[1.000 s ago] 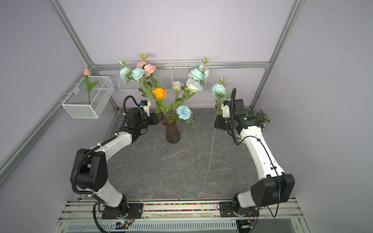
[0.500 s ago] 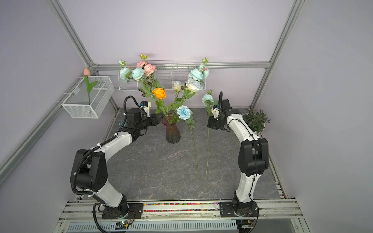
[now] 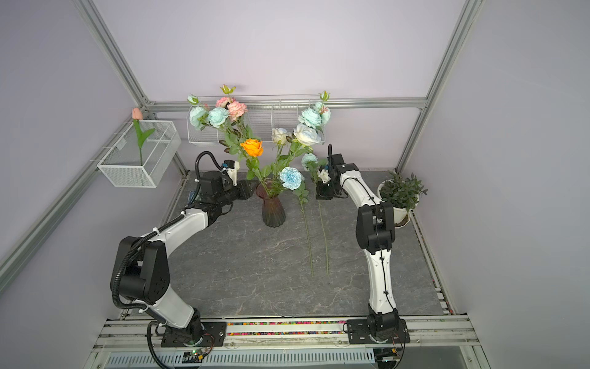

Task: Pick out blue flowers from the vase
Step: Place the flower at the center of the board.

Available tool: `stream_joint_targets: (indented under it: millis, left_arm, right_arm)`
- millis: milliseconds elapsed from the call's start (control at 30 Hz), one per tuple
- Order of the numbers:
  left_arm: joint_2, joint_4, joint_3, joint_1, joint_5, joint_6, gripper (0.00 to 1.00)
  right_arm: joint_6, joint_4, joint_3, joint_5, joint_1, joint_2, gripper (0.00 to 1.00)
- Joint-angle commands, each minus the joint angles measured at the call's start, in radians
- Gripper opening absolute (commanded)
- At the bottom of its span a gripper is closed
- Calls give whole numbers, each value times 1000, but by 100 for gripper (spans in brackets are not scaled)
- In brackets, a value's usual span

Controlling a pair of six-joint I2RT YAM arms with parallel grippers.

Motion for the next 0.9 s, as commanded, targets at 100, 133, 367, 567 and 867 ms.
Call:
stream_joint_targets:
  millis: [100,133,367,567,867]
  left_arm:
    - [1,-23,13,-5,22,7,46]
    - [0,-21,10,-5,23,8,46]
    - [-1,-22,7,-5,29,7,46]
    - [4,-17,10,-5,35,4,46]
    - [1,-22,12,-5,36,0,45]
  right_arm:
    - [-23,-90,183,72,-1,129,7]
    - [-17,-88,202,71,-5,146,7]
    - [5,-133,349,54,5,258,7]
    - [24,-111,355,74,17,287,8]
    - [28,-87,351,104,22,297,21]
